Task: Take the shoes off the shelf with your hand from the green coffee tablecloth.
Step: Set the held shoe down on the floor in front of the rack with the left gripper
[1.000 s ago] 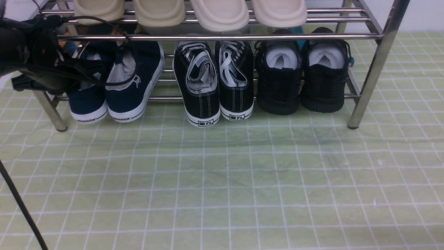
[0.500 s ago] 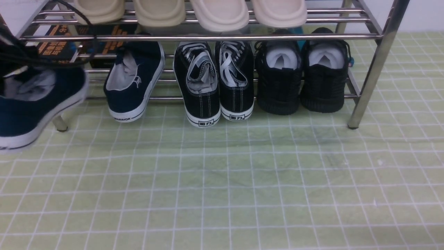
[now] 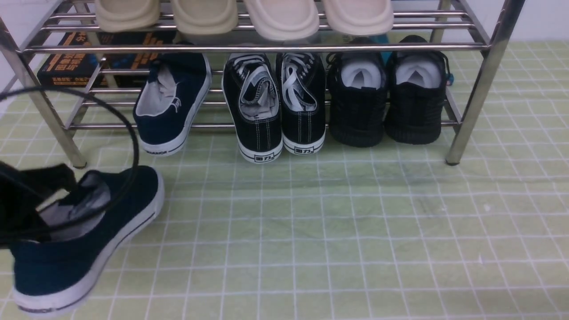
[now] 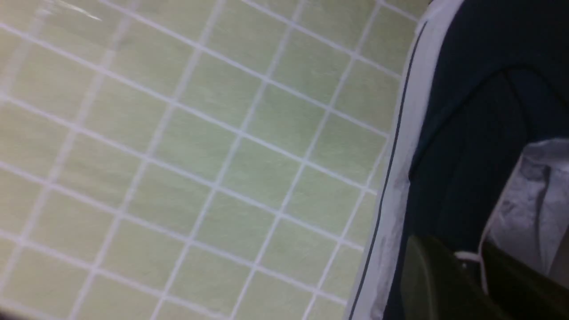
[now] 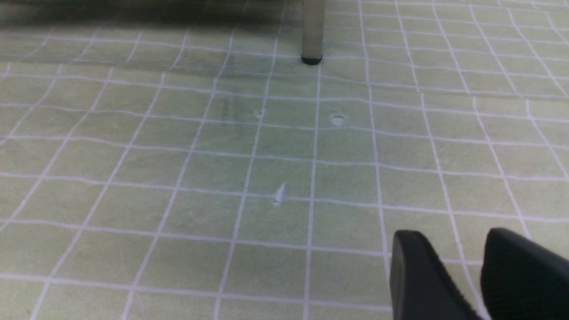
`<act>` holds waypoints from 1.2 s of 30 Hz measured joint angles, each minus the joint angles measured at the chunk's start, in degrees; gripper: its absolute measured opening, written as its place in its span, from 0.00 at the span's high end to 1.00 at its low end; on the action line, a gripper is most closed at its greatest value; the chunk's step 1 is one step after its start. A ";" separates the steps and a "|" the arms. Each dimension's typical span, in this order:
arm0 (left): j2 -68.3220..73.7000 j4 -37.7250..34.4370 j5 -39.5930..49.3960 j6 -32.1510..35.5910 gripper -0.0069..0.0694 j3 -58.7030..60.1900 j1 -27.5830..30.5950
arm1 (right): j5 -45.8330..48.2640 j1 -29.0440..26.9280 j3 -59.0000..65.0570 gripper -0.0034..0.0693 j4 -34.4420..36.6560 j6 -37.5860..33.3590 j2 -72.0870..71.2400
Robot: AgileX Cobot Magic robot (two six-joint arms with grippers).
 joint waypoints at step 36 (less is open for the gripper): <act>1.42 -0.45 -33.55 -3.07 0.73 21.55 0.00 | 0.00 0.00 0.00 0.62 0.00 0.00 0.00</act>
